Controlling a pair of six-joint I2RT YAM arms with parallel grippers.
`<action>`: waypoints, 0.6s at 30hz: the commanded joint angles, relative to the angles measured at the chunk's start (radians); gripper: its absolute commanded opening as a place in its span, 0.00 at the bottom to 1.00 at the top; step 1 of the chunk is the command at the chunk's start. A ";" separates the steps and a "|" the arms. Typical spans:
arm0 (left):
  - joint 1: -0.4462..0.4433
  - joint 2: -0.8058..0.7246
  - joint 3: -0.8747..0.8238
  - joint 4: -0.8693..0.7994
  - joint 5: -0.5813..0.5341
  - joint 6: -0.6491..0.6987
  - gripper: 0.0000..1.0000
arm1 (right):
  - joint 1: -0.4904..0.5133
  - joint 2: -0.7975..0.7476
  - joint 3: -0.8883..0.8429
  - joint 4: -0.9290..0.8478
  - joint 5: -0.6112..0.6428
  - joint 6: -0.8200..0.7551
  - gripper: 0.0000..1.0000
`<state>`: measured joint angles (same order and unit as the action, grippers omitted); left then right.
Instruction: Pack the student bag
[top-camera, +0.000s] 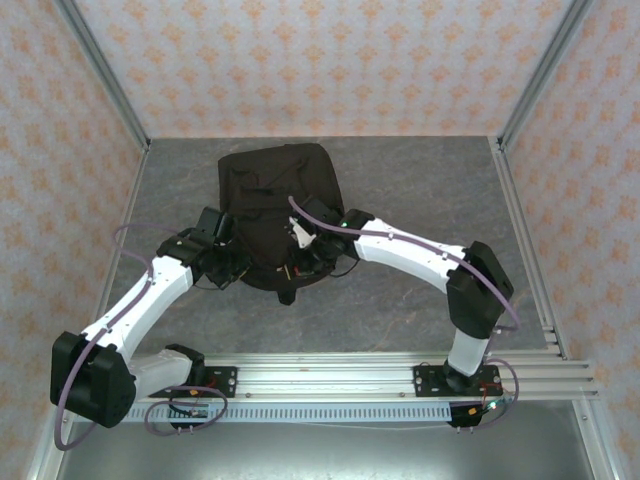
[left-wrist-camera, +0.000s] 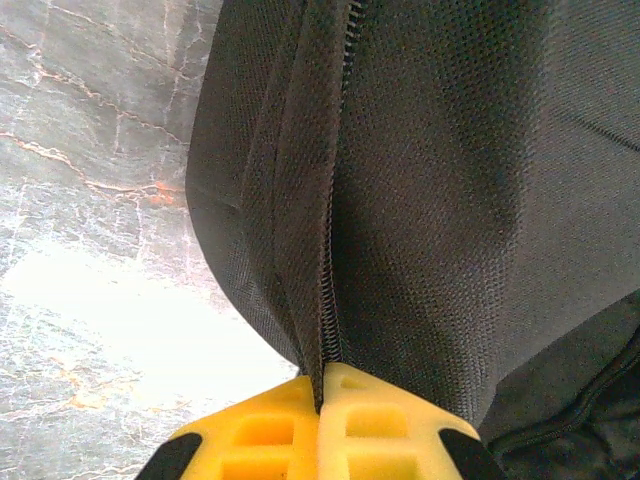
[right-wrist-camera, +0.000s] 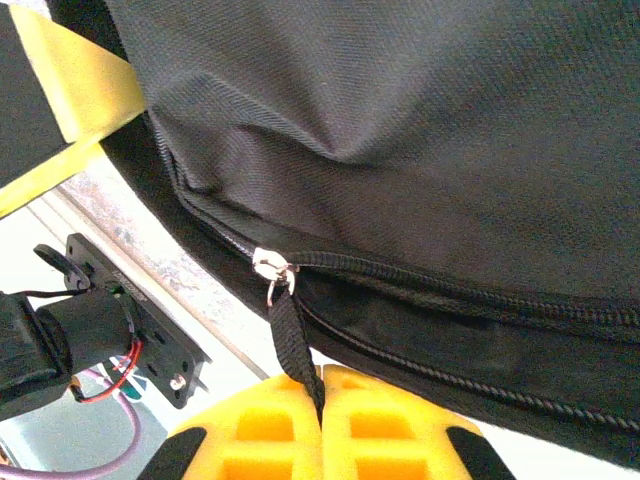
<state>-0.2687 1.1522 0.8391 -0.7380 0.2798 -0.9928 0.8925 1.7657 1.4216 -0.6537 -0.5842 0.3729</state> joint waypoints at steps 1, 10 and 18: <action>0.006 0.001 0.030 -0.046 -0.103 0.031 0.00 | -0.023 -0.051 -0.001 -0.081 0.014 -0.042 0.00; 0.010 0.023 0.094 -0.090 -0.141 0.072 0.00 | -0.029 -0.023 0.048 -0.135 0.025 -0.097 0.00; 0.097 0.020 0.138 -0.156 -0.214 0.095 0.00 | 0.046 0.078 0.185 -0.021 -0.024 0.006 0.00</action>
<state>-0.2180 1.1889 0.9421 -0.8440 0.1886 -0.9222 0.9085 1.7966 1.5276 -0.7139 -0.5976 0.3397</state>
